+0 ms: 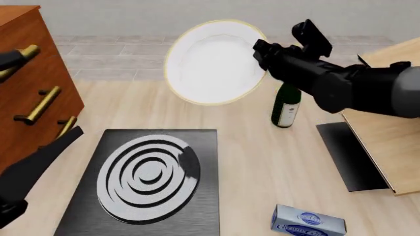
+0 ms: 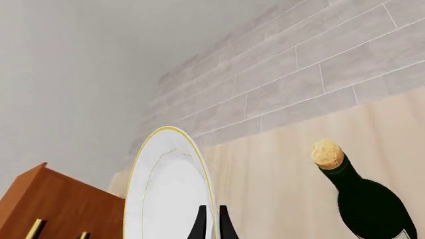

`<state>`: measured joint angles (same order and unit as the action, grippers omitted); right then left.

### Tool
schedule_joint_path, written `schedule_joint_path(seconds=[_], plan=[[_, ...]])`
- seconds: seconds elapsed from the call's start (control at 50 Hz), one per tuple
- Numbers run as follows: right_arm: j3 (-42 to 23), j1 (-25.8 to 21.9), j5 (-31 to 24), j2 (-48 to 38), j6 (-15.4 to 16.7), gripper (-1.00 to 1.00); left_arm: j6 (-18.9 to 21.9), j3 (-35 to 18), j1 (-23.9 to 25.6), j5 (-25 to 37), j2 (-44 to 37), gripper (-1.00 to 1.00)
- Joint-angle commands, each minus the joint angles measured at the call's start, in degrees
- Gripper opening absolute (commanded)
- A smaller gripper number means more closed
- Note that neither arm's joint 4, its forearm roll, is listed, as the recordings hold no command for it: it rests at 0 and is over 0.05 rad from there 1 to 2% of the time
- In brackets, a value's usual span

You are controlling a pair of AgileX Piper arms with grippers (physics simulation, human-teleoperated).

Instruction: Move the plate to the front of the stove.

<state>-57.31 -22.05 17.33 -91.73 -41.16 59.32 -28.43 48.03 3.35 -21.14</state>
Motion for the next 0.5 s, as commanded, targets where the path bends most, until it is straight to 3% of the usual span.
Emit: schedule_joint_path(seconds=[0.02, 0.5], plan=[[-8.0, -1.4, -1.4, -7.5, -1.0, -1.00, -0.6, 0.1, -0.6, 0.1, 1.1, 1.00], [-18.7, -2.7, -3.8, -18.2, -2.9, -1.00, -1.5, 0.6, -1.8, 0.9, 2.4, 1.00]])
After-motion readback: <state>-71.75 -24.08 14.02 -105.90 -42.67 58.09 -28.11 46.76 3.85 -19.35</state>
